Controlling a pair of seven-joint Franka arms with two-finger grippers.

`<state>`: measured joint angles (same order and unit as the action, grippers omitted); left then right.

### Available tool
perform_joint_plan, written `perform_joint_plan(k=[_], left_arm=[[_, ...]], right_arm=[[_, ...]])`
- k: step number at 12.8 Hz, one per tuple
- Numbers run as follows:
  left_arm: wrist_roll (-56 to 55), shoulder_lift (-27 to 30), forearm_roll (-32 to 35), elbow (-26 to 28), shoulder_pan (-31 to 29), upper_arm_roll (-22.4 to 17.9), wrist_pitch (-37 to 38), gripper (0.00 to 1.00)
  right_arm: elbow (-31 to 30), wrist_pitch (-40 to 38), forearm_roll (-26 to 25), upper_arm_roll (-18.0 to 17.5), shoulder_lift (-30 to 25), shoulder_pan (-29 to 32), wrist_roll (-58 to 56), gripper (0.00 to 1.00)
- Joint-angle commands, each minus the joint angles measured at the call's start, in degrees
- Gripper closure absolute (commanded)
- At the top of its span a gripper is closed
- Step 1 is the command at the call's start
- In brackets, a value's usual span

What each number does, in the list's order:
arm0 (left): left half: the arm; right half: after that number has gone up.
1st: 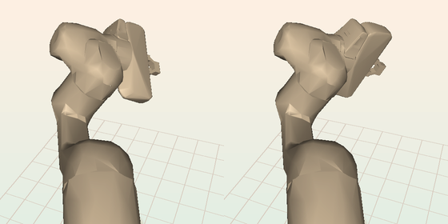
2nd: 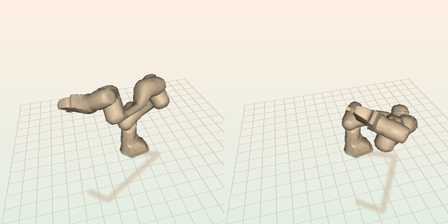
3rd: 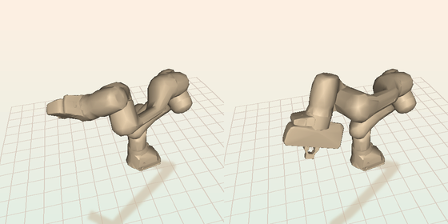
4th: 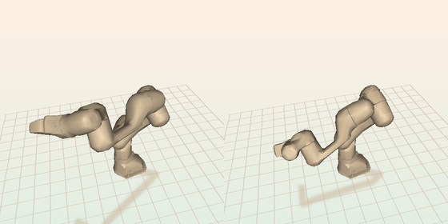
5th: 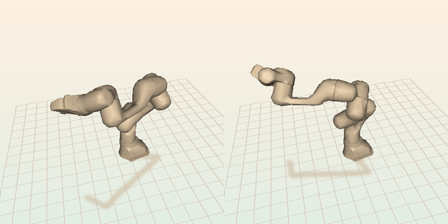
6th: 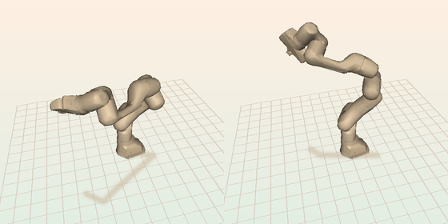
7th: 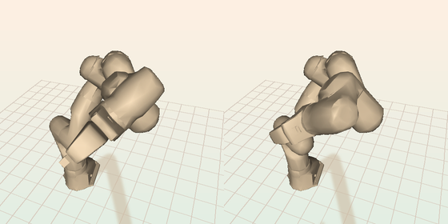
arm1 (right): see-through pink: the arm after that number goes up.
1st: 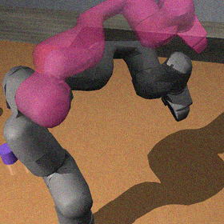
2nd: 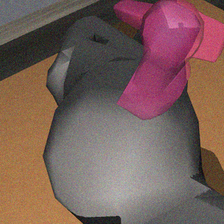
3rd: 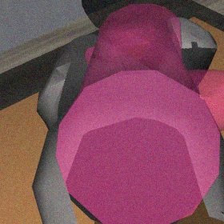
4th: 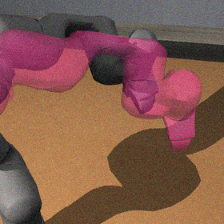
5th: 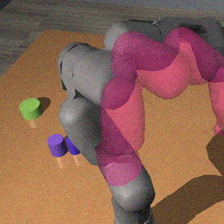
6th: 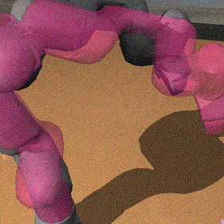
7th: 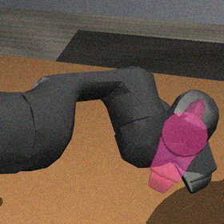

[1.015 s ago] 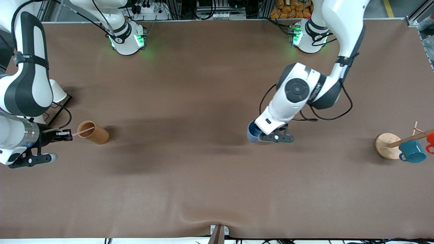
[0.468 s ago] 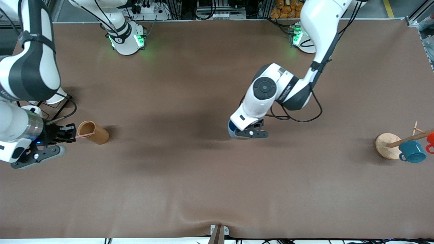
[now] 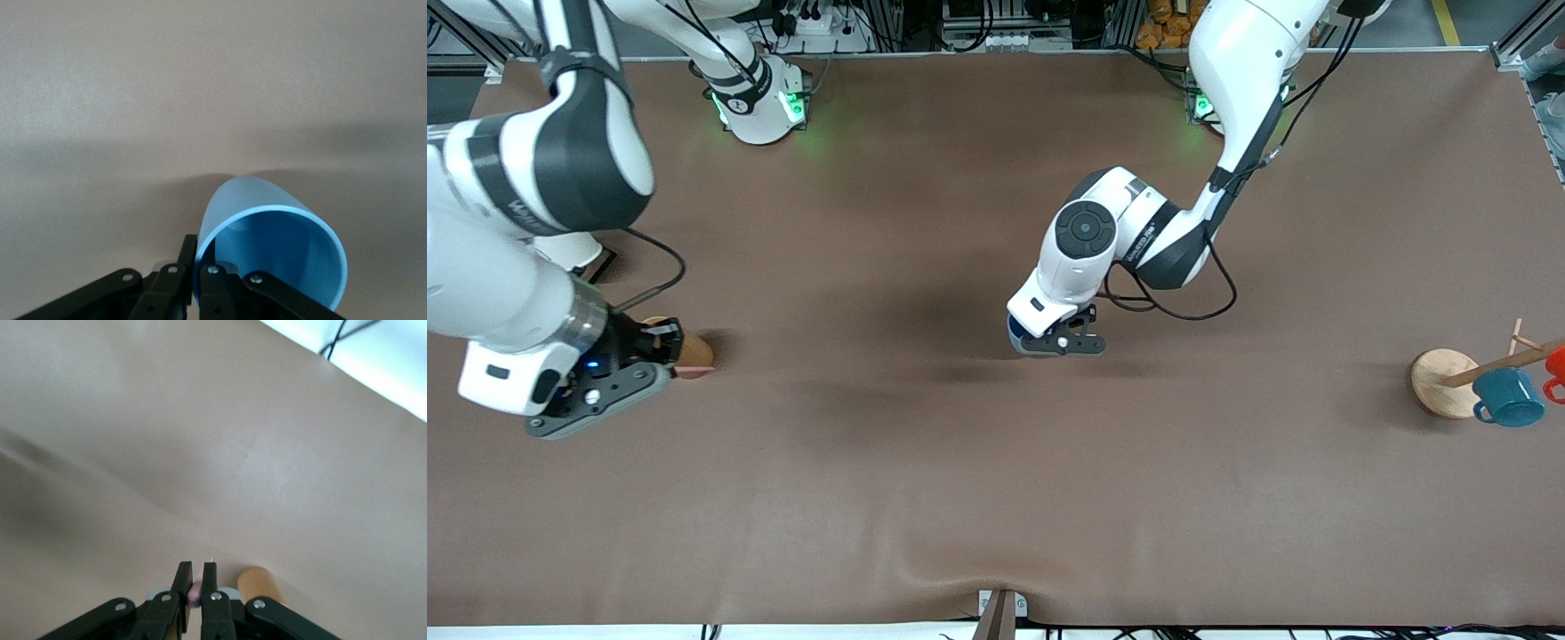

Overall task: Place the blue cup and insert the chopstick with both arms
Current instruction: 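Carry the blue cup to mid-table while the right gripper lifts the chopstick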

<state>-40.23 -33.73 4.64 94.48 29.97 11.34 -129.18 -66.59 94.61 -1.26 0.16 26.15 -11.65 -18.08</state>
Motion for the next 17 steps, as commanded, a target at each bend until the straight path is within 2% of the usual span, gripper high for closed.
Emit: perform_joint_plan(k=[1,3,8,10,11,12,17], left_arm=[[-3.97,-1.42,2.21,-1.85,2.81,-0.62,0.78,1.00],[-5.64,-1.95,3.79,-1.85,3.26,-0.53,0.69,1.00],[-9.68,-4.85,3.97,-4.65,5.01,-0.53,0.51,1.00],[-9.87,-5.12,3.97,-5.01,5.01,-0.53,0.42,1.00],[-9.78,-5.12,3.97,-5.01,5.01,-0.62,0.42,0.79],[-9.87,-5.12,4.06,-5.01,5.01,-0.62,0.42,0.01],[-9.96,-0.13,4.06,-5.01,3.09,-0.88,2.43,0.00]], right_arm=[[0.67,1.45,3.43,0.37,-0.05,-0.65,2.08,1.00],[-0.03,6.44,5.38,0.20,-0.05,-0.65,2.00,1.00],[-0.82,9.36,7.50,-0.77,-0.05,-4.16,2.61,1.00],[-1.44,9.80,10.21,-0.86,-0.05,-4.78,2.97,1.00],[-1.44,9.98,11.18,-0.95,0.04,-5.13,2.97,1.00],[-1.79,10.94,11.19,-0.95,0.04,-6.18,2.97,1.00],[-3.81,12.00,11.10,-1.21,-0.84,-8.73,3.76,1.00]])
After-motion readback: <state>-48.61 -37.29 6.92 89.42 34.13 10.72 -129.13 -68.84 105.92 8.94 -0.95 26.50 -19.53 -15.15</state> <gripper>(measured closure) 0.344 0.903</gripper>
